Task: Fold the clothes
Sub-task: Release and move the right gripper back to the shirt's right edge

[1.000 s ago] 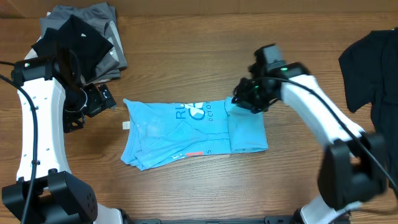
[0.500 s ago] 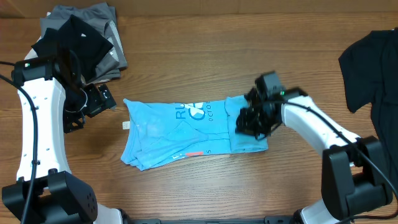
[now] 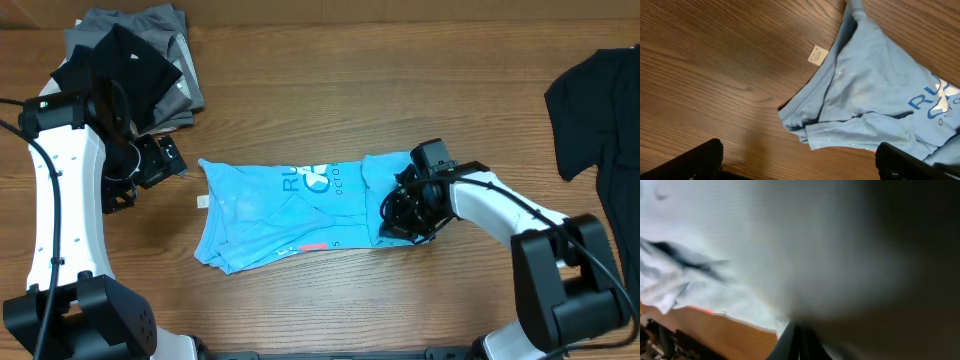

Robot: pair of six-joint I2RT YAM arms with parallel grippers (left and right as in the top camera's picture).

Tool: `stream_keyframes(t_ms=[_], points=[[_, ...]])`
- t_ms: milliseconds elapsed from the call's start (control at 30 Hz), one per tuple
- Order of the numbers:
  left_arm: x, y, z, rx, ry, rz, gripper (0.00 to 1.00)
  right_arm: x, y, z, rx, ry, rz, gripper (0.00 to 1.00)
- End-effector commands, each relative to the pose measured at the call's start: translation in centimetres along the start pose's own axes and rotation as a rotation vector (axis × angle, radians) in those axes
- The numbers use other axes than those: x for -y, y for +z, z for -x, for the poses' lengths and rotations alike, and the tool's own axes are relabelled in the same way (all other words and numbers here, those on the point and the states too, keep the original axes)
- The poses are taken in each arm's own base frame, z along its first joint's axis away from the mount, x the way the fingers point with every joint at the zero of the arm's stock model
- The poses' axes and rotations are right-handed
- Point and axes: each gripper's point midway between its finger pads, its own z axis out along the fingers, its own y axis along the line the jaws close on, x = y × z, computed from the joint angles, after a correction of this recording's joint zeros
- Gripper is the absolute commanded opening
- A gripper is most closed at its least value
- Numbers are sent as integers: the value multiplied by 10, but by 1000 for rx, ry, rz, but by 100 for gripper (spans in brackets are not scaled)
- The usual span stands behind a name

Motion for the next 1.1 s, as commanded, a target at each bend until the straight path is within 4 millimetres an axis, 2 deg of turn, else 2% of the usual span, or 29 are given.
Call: stream_keyframes(t_ms=[0,33,67,100,133,267,433,533,567,700,800,900,1067], points=[[2,-2,-2,10,22,-4,100,-27,-51,26,161,-76,6,13],[2,-2,-2,10,22,-4,100,-31,-65,29,181,-103,11,28],[2,-2,-2,10,22,-4,100,-34,-74,32,196,-115,14,52],[2,-2,-2,10,22,-4,100,-35,-87,36,217,-129,17,70],[2,-2,-2,10,22,-3,100,-35,-97,40,232,-134,16,80],[2,-2,-2,10,25,-3,100,-10,-134,65,320,-107,4,94],[2,-2,-2,8,25,0,100,47,-155,79,361,-38,5,100],[2,-2,-2,8,25,0,100,77,-155,82,365,52,15,100],[2,-2,-2,8,25,0,100,81,-152,82,360,61,40,100],[2,-2,-1,12,25,-2,100,69,-134,85,336,-33,196,100],[2,-2,-2,10,25,-1,100,74,-111,84,286,-16,215,100],[2,-2,-2,10,30,-1,100,71,-88,81,226,-9,274,96],[2,-2,-2,11,30,-1,100,63,-64,77,159,-15,306,96]])
